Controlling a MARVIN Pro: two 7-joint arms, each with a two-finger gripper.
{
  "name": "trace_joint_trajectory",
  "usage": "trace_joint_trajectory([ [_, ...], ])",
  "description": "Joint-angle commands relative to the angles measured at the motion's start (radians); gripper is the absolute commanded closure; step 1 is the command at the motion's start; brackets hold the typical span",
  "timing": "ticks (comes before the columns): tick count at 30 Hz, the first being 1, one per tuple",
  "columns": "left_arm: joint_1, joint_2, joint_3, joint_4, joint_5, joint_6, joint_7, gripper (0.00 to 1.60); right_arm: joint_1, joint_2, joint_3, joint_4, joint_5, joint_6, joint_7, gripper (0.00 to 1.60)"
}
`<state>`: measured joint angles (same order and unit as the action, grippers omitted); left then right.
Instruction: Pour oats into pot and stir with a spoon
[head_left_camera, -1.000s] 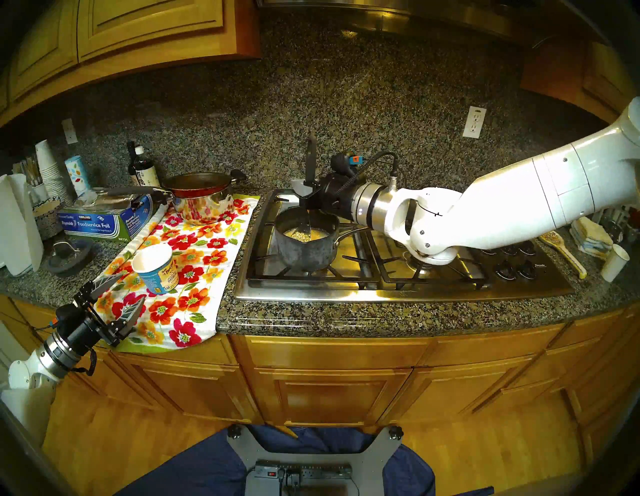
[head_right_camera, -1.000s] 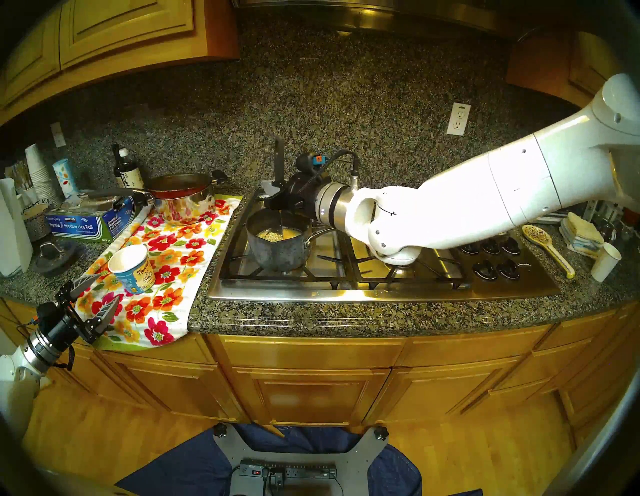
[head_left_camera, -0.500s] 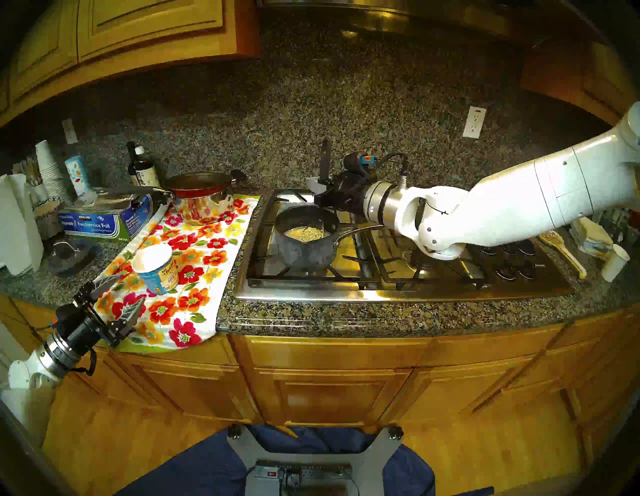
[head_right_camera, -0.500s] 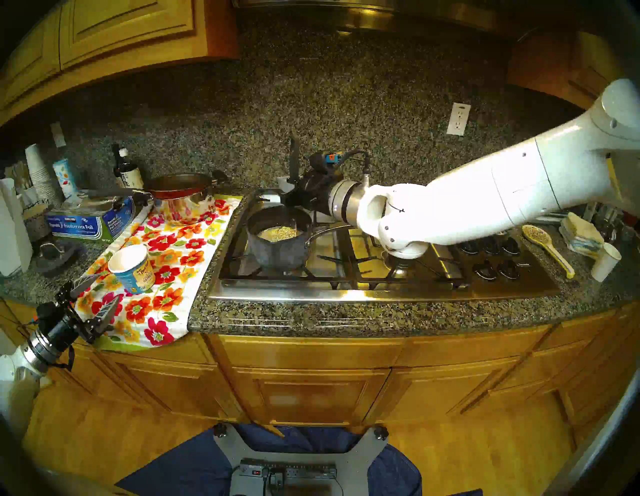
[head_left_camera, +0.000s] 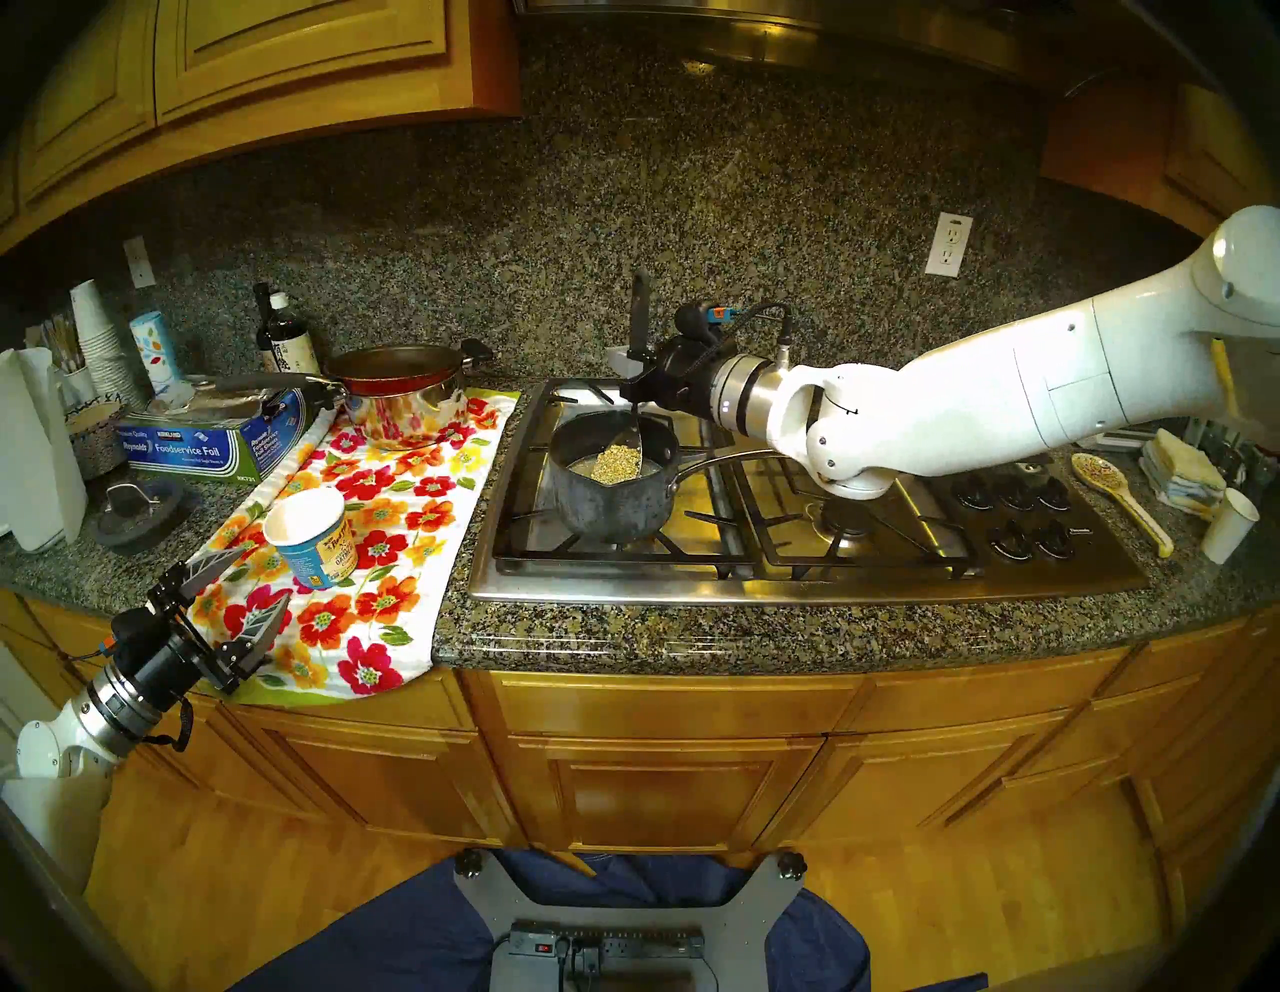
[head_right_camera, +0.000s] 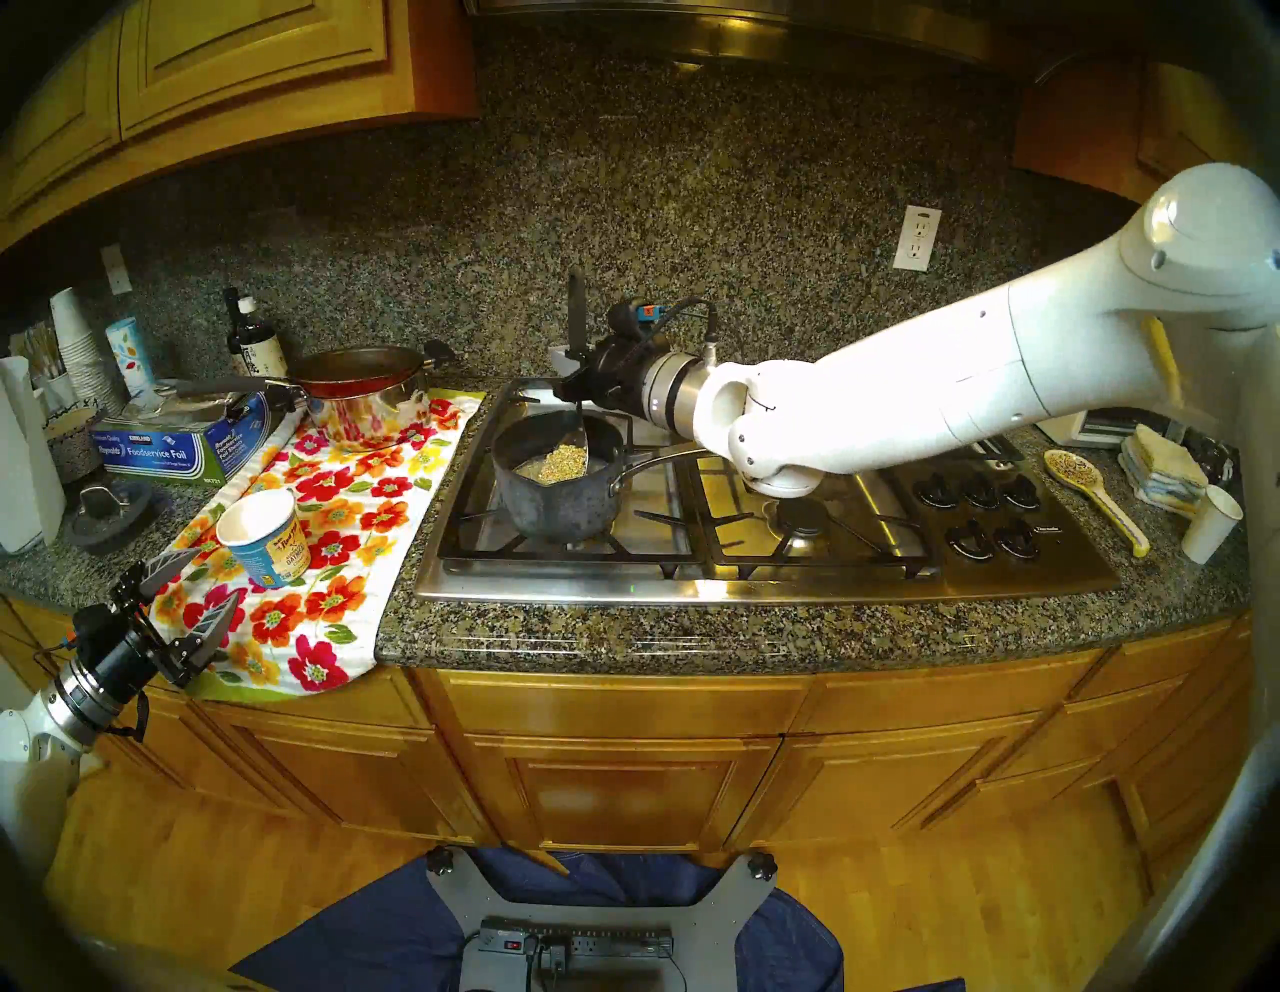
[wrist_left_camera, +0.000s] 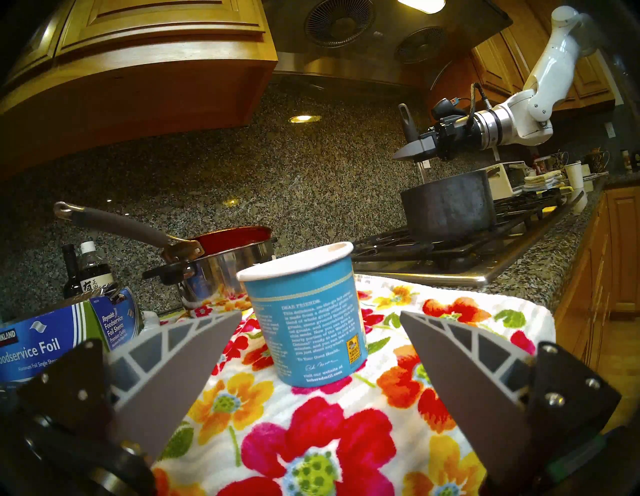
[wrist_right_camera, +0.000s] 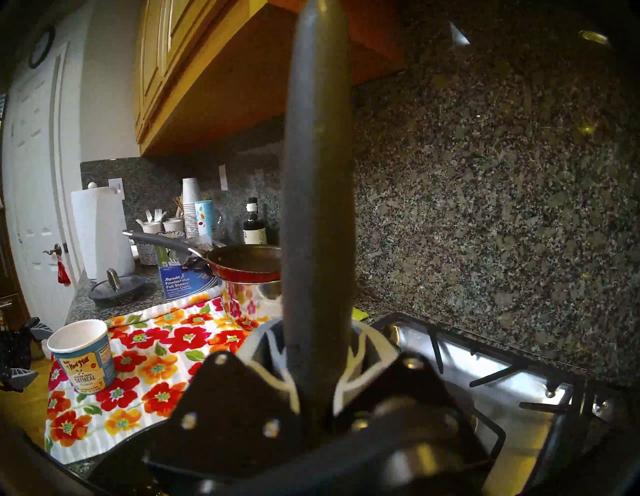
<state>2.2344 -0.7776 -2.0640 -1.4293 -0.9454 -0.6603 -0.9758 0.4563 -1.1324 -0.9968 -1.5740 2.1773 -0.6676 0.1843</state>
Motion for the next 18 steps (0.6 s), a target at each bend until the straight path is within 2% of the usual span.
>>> trace_joint_trajectory([
  [1,-0.008,0.006,-0.021,-0.014,-0.016,-0.003,-0.002,0.0,0.038,-0.004,0.05,-0.01,0.015,-0.005,0.016,1.6],
  [8,-0.008,0.006,-0.021,-0.014,-0.016,-0.003,-0.001,0.0,0.077,0.028,0.045,-0.078,0.021,-0.01,0.018,1.6],
  [14,-0.008,0.006,-0.021,-0.014,-0.015,-0.003,-0.001,0.0,0.118,0.066,0.016,-0.163,0.012,-0.022,0.006,1.6],
  [18,-0.008,0.006,-0.021,-0.014,-0.015,-0.003,-0.001,0.0,0.128,0.086,0.001,-0.187,0.003,-0.025,-0.001,1.6],
])
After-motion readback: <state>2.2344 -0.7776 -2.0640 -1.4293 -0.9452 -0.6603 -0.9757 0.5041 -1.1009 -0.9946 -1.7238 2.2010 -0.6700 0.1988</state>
